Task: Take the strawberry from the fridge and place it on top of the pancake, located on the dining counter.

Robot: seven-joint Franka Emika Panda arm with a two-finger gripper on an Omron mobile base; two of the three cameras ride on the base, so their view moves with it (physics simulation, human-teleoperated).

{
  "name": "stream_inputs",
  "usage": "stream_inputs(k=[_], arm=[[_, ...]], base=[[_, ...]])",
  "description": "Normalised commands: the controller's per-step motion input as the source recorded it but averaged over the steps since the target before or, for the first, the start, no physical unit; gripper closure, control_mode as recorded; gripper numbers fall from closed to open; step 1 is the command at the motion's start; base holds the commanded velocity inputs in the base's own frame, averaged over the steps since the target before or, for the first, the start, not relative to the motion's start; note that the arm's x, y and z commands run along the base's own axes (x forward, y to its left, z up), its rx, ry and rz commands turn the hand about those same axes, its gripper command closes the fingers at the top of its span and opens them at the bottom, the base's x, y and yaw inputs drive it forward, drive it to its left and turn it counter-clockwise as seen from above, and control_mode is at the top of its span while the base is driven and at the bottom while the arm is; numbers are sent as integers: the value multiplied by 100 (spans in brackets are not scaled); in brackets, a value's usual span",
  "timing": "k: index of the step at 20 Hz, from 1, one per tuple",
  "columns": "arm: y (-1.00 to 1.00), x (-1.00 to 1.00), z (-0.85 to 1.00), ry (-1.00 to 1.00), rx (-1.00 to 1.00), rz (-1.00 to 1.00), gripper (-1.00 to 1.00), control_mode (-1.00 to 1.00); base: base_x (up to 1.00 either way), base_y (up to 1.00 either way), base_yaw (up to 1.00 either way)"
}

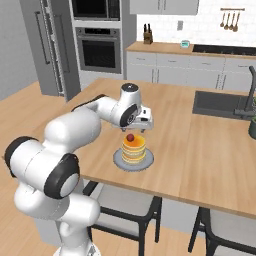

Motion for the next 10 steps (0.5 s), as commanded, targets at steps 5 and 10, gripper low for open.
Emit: stream_inputs(k=[5, 10], arm=[[0, -29, 19, -8, 0, 0, -100, -100], [4, -89, 56, -16, 0, 0, -100, -100]], base=[[0, 0, 0], [0, 0, 0]])
